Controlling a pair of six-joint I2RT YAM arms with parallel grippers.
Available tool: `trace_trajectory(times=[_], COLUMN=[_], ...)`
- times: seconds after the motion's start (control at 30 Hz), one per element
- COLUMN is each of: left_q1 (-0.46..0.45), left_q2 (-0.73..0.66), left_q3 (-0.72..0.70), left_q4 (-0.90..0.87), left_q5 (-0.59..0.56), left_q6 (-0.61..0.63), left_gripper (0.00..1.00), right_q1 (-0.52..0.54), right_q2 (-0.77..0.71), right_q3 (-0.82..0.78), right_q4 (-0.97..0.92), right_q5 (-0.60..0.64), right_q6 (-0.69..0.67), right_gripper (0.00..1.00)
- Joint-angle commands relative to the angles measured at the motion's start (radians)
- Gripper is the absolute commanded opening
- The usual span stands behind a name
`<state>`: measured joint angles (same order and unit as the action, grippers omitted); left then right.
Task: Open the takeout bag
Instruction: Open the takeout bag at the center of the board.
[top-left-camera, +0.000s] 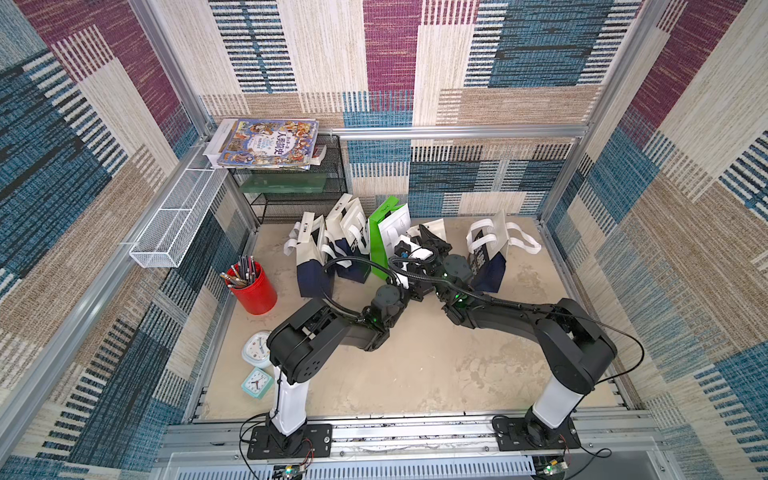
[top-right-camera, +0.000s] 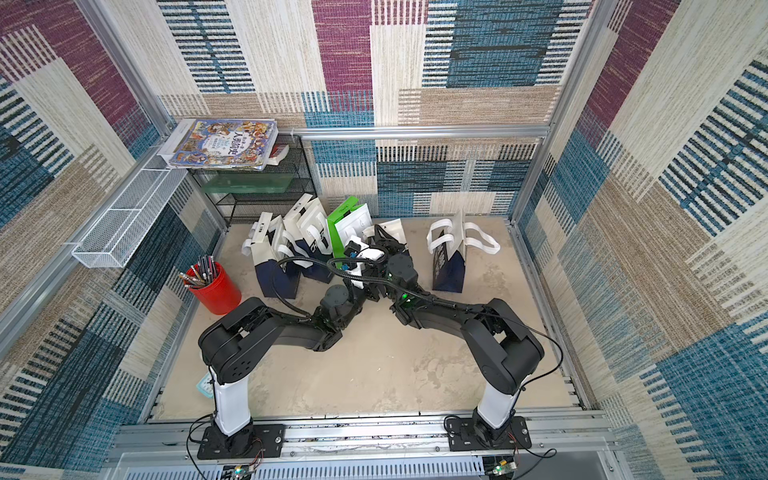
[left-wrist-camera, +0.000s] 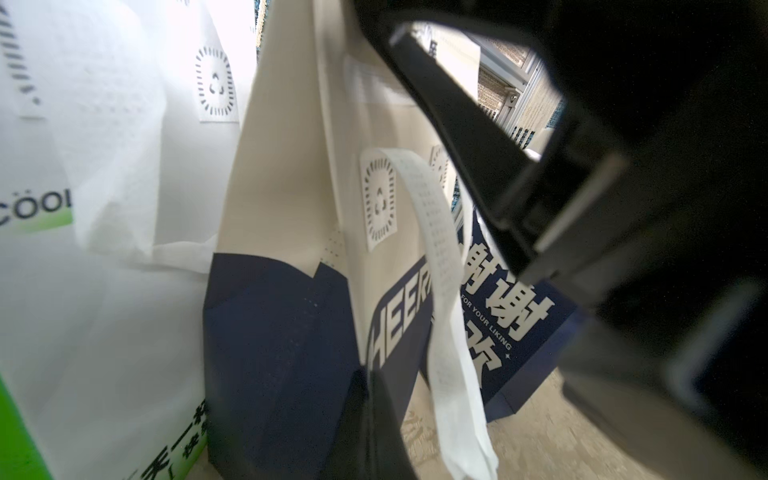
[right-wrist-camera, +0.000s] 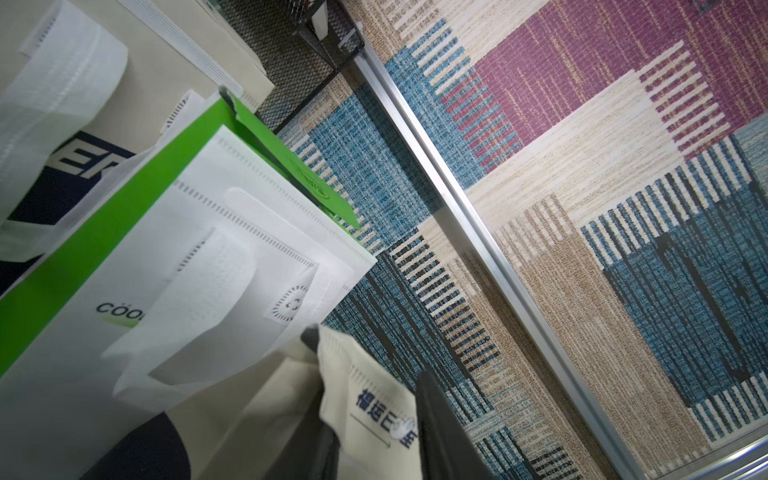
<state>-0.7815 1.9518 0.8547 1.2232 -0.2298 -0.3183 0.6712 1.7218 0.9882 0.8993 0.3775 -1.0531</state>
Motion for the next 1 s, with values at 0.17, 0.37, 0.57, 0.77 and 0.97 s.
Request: trace_trajectory(times=[0.17, 0.37, 0.57, 0.77, 0.97], left_q1=[-0.005, -0.005, -0.005, -0.006, -0.014], left_q2=[0.003, 0.004, 0.002, 0.006, 0.012], left_q3=[-0.003, -0.007, -0.010, -0.007, -0.001], left_q4=[-0.021, -0.021, -0.031, -0.043, -0.055], left_q5=[0.012, 0.010, 0.009, 0.010, 0.011], left_q6=[0.048, 0.047, 0.050, 0.059, 0.067], left_gripper=[0.00, 0.00, 0.00, 0.00, 0.00], right_q1=[-0.017, -0.037, -0.054, -0.053, -0.054], right_q2=[-0.017, -0.059, -0.096, -0.110, -0.117], right_q3=[0.049, 0.062, 0.126, 0.229, 0.333], right_q4=[-0.082, -0.177, -0.402, -0.706, -0.866], right_q5=[0.059, 0.077, 0.076, 0.106, 0.138], right_q6=[-0.021, -0.072, -0.139, -0.221, -0.191], right_gripper=[0.00, 0.00, 0.00, 0.00, 0.00])
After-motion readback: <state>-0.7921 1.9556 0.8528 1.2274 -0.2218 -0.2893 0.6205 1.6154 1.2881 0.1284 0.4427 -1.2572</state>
